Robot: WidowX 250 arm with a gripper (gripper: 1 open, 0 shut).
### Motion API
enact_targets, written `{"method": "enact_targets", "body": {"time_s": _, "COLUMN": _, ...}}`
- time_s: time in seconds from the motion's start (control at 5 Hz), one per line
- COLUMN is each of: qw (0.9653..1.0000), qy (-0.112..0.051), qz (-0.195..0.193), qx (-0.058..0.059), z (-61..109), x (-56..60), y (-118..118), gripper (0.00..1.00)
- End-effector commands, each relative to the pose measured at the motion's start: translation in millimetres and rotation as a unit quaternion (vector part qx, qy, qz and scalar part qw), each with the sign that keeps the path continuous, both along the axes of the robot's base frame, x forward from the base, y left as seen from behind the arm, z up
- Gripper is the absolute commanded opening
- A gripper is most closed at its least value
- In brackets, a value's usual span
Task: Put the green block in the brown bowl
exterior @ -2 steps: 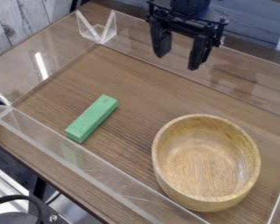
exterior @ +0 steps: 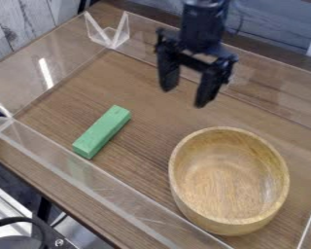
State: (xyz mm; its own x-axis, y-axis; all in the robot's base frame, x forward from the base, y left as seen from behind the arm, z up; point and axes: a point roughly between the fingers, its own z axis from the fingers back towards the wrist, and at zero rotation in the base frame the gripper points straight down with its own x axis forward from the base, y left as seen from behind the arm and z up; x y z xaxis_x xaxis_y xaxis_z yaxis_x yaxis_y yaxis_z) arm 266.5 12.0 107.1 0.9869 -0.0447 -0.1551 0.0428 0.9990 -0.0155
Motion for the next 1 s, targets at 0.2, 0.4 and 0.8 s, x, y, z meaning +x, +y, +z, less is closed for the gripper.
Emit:
{"method": "enact_targets", "body": {"time_s": 0.2, "qw": 0.9989, "qy": -0.044, "qz": -0.013, "qx": 0.003, "z": 9.0, "x": -34.1, "y": 47.4, "gripper": 1.00}}
{"method": "enact_targets", "body": {"time_s": 0.4, "qw": 0.9988, "qy": -0.046, "qz": -0.017, "qx": 0.007, "z": 0.5, "x": -47.6, "y": 66.0, "gripper": 1.00}}
{"method": "enact_targets", "body": {"time_s": 0.8, "qw": 0.9988, "qy": -0.043, "qz": -0.015, "qx": 0.016, "z": -17.6, "x": -61.0, "y": 88.0, "gripper": 1.00}}
